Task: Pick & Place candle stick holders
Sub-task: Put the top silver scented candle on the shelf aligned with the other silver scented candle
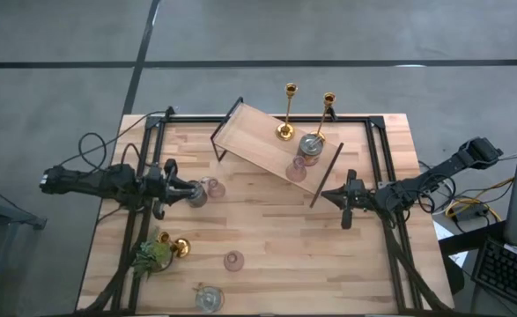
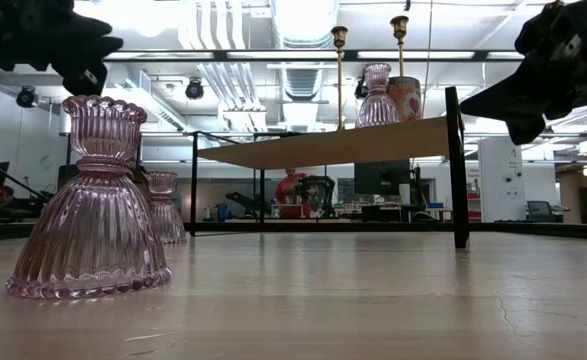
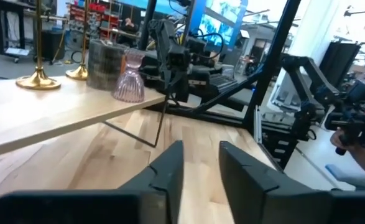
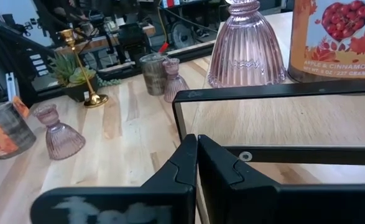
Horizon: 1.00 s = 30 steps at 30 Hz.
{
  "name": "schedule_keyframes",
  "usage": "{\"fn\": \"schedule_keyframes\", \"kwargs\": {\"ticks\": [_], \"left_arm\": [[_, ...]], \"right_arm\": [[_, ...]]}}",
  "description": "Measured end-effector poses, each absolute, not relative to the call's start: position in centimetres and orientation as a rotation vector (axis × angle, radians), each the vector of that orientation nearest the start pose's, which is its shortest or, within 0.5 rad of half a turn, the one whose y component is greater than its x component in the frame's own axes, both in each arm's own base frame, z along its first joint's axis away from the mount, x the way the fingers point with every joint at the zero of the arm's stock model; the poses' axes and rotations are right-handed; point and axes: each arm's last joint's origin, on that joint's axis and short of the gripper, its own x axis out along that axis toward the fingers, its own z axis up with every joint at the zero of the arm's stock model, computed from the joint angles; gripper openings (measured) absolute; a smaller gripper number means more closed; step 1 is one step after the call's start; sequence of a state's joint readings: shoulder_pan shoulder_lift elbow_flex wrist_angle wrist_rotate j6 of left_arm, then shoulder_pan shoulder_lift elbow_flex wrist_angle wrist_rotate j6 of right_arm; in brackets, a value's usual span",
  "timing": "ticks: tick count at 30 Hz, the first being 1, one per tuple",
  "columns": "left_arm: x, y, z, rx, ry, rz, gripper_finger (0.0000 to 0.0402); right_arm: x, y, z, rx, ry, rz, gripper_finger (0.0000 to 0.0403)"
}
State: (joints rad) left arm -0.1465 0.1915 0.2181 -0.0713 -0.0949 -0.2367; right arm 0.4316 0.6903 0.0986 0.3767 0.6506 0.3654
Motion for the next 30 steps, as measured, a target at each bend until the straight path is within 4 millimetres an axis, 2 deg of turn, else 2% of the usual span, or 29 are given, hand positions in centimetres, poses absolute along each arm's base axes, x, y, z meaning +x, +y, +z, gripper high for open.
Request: {"fn": "schedule_keyframes", "kwargs": {"ticks": [5,9,16,23,27,30], "left_arm": [[9.9,-1.2,21.9,-0.273,0.051,-0.044,0.0045],[9.8,-1.2,22.4,-0.319,0.059,-0.04,0.0043],[9.3,-0.6,24.6,-0.3,0.129,0.146,0.0091],[8.4,-0.3,26.0,-0.226,0.491,0.276,0.014],[9.2,-0.5,26.3,-0.185,0.679,0.259,0.0192],[9.9,-0.8,25.6,-0.162,0.848,0.226,0.0233]], "right_arm": [[13.6,4.3,16.5,0.264,0.141,-0.249,0.0008],[13.6,4.3,16.5,0.261,0.141,-0.249,0.0008],[13.6,4.3,16.5,0.26,0.141,-0.253,0.0008],[13.6,4.3,16.5,0.264,0.141,-0.256,0.0008],[13.6,4.3,16.5,0.269,0.14,-0.258,0.0008],[13.6,4.3,16.6,0.273,0.137,-0.258,0.0008]]}}
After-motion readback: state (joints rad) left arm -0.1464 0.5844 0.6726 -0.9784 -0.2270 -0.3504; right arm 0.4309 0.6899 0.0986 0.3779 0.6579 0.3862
